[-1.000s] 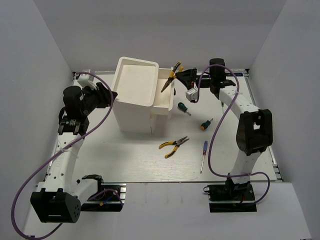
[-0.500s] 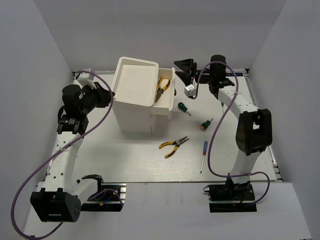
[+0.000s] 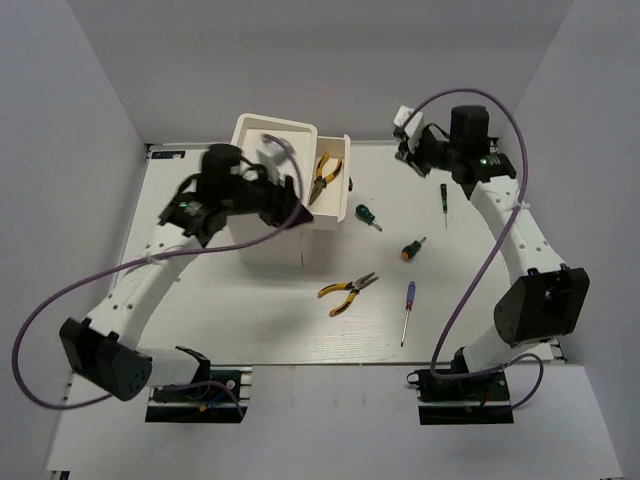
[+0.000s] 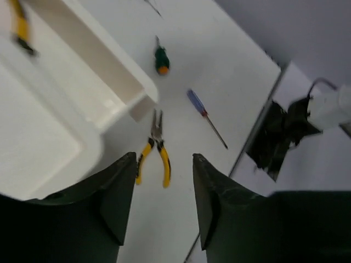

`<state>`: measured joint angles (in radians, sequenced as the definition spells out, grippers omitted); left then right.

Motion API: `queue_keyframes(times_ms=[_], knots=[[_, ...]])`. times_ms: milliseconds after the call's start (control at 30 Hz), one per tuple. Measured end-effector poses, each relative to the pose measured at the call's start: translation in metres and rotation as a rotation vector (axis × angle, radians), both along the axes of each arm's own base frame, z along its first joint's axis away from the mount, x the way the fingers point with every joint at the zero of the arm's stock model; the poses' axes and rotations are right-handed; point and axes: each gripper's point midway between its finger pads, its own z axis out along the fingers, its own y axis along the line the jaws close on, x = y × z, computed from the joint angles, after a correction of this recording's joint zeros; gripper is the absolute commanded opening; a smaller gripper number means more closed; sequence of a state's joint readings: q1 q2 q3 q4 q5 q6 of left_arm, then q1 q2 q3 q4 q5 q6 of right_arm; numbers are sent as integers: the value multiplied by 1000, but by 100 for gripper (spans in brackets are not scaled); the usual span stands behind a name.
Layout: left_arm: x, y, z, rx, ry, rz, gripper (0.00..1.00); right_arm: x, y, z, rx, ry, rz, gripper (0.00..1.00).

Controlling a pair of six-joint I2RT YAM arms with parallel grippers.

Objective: Sort the tools into containers

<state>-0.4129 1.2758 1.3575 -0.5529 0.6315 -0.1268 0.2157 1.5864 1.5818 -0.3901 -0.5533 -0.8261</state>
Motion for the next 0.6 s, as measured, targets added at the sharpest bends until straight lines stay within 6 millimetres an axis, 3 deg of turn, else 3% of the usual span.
queue_keyframes(times_ms=[67, 133, 167, 233, 267, 333, 400, 433, 600], knots=[[-25, -36, -29, 77, 76, -105, 62, -30, -10, -44, 17, 181, -50, 0], [-50, -70, -53, 172, 113, -195, 61, -67, -19, -100, 12, 352, -94, 19], [-64, -85, -63, 216, 117, -235, 44, -87, -24, -128, 0, 448, -118, 36], [-87, -107, -85, 313, 100, -281, 13, -110, -30, -163, -19, 568, -150, 44], [-98, -113, -97, 354, 95, -293, 11, -117, -33, -172, -29, 606, -166, 45], [-113, -114, -124, 434, 59, -286, 24, -119, -37, -176, -31, 626, -189, 45], [-118, -101, -154, 517, 48, -245, 36, -116, -40, -174, -27, 617, -208, 45], [-115, -92, -170, 561, 45, -208, 50, -115, -42, -173, -25, 614, -218, 45], [-98, -69, -205, 661, 11, -78, 58, -119, -52, -172, -15, 595, -251, 47]])
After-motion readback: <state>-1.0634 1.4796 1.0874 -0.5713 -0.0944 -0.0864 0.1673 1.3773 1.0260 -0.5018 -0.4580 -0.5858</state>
